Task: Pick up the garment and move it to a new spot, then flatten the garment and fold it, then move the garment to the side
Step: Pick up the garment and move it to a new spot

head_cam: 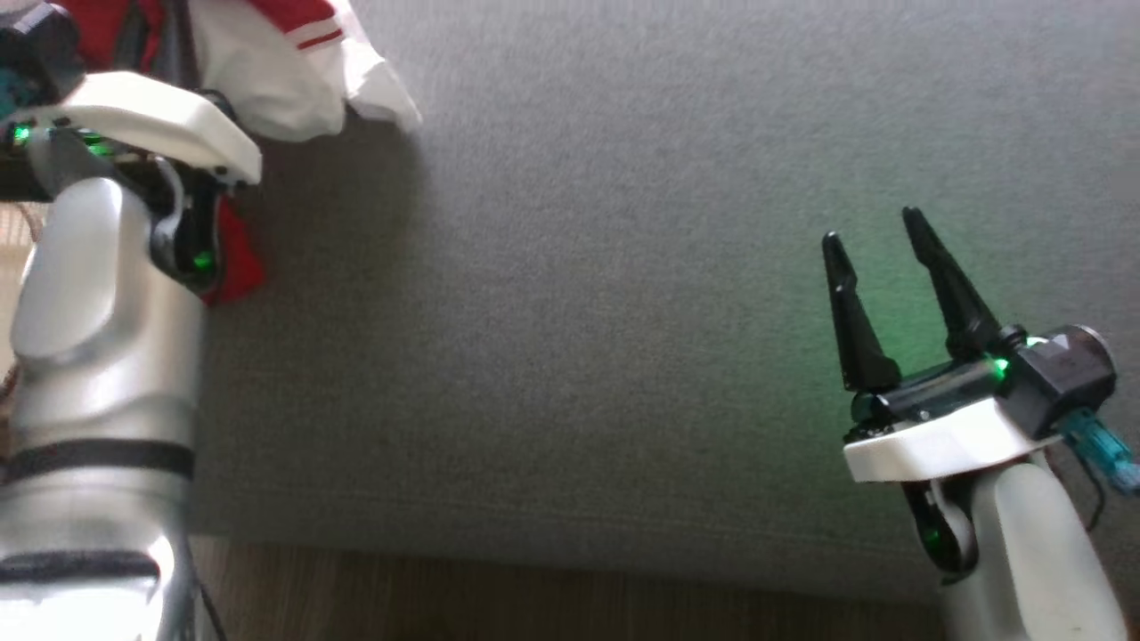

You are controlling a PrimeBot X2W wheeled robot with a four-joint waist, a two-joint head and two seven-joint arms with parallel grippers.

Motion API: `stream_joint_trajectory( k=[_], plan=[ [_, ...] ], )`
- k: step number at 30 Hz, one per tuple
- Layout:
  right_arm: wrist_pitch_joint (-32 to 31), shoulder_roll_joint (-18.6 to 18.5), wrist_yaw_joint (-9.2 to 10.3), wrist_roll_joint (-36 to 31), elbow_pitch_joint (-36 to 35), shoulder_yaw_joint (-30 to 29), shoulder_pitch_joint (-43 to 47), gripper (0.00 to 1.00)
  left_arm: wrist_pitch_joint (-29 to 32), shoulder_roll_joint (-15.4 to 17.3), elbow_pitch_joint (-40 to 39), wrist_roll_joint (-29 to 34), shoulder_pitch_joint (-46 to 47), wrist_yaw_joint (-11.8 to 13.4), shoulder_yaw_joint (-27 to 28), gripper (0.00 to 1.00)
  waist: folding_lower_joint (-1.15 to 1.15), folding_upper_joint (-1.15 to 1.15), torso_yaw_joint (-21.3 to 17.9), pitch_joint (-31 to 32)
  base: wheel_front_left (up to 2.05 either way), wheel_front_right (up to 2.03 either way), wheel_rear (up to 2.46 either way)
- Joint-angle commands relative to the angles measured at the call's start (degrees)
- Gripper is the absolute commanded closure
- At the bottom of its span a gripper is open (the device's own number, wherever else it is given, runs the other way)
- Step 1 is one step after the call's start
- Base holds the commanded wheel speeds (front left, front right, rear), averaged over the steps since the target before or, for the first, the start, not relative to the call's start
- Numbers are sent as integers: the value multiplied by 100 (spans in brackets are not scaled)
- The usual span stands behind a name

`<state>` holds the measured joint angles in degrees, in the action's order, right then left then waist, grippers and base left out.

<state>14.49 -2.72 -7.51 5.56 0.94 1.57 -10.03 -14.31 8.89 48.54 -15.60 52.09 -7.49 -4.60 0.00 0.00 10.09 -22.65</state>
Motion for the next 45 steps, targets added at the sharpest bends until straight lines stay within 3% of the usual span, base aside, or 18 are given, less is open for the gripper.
stream_joint_trajectory(
  k=[1,10,16,20,29,35,39,41,42,43,44,45],
  plan=[
    [51,-16,2,97,-125,195,22,0,-66,292,-523,-109,-71,2,-20,100,0,0,-157,341,0,0,0],
    [51,-16,2,514,-41,267,310,0,312,372,-2706,-756,-800,1,-629,100,0,0,-811,1151,0,0,0],
    [51,-16,2,659,-159,312,333,0,850,152,-3965,-911,-1074,132,-830,100,0,0,-1432,1266,0,0,0],
    [51,-16,2,740,-267,323,278,0,1213,-32,-4381,-947,-1096,257,-1029,100,0,0,-1881,1214,0,0,0],
    [51,-16,2,1006,-436,266,159,0,1759,-253,-3855,-688,-1275,336,-1799,100,0,0,-2810,629,0,0,0],
    [51,-16,2,1182,-538,327,26,0,1492,-191,-2740,-256,-1204,394,-2122,100,0,0,-3339,129,0,0,0],
    [51,-16,2,1253,-575,270,-3,0,1258,-225,-2285,-125,-1121,439,-2214,100,0,0,-3483,-45,0,0,0],
    [51,-16,2,1283,-595,248,0,0,1090,-261,-2066,-93,-1062,459,-2240,80,0,0,-3520,-101,0,0,0],
    [51,-16,2,1285,-601,238,11,0,998,-293,-1987,-111,-1039,471,-2235,58,0,0,-3518,-112,0,0,0],
    [51,-16,2,1285,-604,226,25,0,911,-323,-1927,-121,-1014,486,-2238,15,0,0,-3504,-114,0,0,0],
    [51,-16,2,1280,-600,209,42,0,860,-350,-1866,-122,-993,484,-2266,0,0,0,-3471,-101,0,0,0],
    [51,-16,2,1268,-590,201,55,0,785,-379,-1834,-137,-975,481,-2284,0,0,0,-3425,-77,0,0,0]
  ],
)
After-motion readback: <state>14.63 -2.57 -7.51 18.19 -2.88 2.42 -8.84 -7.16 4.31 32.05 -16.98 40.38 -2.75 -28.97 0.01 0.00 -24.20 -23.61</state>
